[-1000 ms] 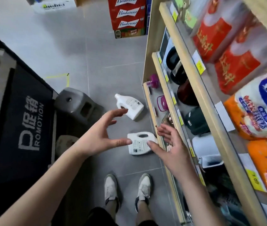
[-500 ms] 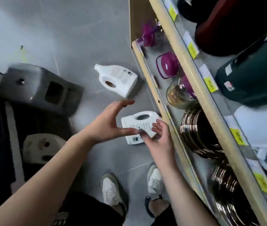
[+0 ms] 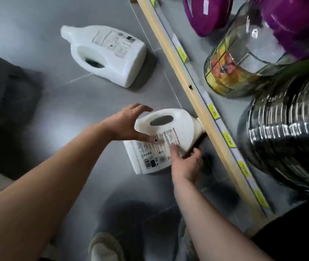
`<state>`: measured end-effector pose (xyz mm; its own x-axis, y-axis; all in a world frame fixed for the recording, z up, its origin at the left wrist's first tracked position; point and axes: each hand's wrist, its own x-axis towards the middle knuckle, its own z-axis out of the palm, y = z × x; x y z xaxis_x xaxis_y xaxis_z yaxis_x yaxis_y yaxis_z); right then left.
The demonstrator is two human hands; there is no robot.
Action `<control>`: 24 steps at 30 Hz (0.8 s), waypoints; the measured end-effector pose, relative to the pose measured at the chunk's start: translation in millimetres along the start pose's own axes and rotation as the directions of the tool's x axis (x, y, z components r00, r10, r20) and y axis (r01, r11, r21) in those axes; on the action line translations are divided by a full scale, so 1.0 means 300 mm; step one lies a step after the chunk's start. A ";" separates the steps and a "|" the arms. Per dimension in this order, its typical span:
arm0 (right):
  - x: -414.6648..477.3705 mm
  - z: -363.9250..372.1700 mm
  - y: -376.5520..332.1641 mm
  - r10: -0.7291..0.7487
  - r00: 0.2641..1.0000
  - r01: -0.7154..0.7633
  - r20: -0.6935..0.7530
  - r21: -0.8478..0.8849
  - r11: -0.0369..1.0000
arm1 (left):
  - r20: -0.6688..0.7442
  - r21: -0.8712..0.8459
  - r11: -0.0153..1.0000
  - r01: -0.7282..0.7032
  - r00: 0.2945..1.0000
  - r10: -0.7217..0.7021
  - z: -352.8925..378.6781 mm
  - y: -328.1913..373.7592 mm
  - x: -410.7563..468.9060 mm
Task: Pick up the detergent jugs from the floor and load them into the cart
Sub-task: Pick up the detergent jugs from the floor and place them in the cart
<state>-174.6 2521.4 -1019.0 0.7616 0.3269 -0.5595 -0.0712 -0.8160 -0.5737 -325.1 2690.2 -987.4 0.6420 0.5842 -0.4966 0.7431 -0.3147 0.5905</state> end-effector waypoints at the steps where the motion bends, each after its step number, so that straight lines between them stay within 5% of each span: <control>1: 0.022 0.018 0.007 0.033 0.999 -0.033 0.003 0.027 0.999 | 0.004 -0.010 1.000 0.024 1.000 -0.024 0.024 -0.018 0.026; 14: 0.149 0.057 0.002 0.105 0.989 -0.127 0.101 0.245 0.961 | 0.042 -0.142 0.954 0.265 0.964 -0.261 0.180 -0.109 0.131; 24: 0.237 0.076 -0.130 -0.091 0.900 0.112 0.427 -0.025 0.993 | -0.024 -0.468 0.726 0.503 0.814 -0.580 0.332 -0.053 -0.079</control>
<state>-132.3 2587.3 -1050.0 0.4170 0.5717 -0.7066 0.0311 -0.7859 -0.6175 -333.2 2606.9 -1048.2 0.0870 0.6763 -0.7314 0.7745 0.4159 0.4767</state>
